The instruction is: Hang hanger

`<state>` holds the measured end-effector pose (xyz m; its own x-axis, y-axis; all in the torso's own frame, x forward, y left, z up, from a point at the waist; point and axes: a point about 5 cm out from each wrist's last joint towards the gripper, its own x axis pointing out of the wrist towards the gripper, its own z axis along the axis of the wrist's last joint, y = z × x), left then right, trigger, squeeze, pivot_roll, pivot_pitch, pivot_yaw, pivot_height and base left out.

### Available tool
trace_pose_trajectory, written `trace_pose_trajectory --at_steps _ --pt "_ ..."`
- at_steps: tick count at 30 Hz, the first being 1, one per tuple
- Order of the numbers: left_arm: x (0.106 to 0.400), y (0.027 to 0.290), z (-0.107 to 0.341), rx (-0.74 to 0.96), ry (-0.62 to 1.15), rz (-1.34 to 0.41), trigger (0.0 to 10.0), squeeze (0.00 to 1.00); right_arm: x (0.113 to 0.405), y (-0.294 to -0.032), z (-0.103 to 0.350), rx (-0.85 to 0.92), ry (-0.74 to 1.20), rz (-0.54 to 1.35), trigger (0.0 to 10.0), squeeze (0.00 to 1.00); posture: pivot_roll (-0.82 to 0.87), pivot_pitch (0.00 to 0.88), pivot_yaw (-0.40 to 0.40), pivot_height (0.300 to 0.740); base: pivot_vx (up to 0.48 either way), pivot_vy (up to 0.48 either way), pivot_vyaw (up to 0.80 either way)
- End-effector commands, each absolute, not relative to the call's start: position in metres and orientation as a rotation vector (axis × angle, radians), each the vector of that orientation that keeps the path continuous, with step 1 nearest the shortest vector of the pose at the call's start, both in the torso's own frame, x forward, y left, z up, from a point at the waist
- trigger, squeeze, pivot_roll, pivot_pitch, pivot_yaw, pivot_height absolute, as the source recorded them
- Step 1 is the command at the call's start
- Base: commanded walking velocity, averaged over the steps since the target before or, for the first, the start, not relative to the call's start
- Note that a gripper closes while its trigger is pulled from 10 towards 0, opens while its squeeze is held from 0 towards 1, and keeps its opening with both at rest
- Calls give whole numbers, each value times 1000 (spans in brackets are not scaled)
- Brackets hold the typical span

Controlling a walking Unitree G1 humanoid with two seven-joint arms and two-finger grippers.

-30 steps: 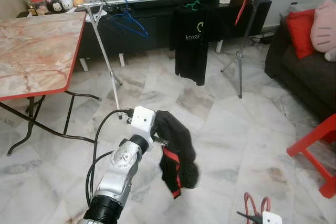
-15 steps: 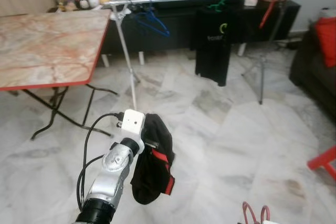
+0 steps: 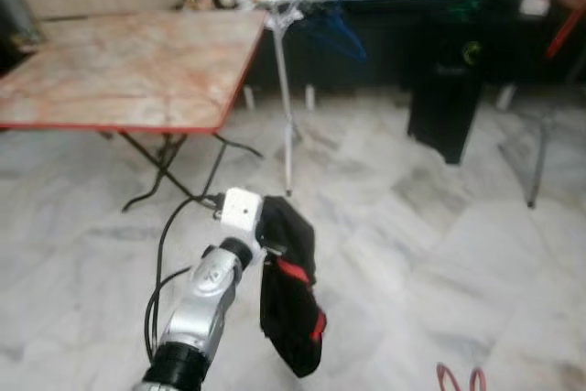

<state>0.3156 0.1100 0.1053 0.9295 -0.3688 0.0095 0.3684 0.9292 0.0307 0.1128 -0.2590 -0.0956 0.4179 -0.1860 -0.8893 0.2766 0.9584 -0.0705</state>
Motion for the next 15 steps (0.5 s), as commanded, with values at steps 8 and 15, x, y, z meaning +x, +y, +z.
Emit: trace_pose_trajectory --at_steps 8,15 --pt "317 109 111 12 -29 -364 10000 0 118 -258 -94 153 1064 -311 10000 0 -48 0 2 740 0 0 0" --pt "317 108 111 23 -22 -360 10000 0 121 -259 -93 162 1048 -319 10000 0 -52 0 1 740 0 83 0"
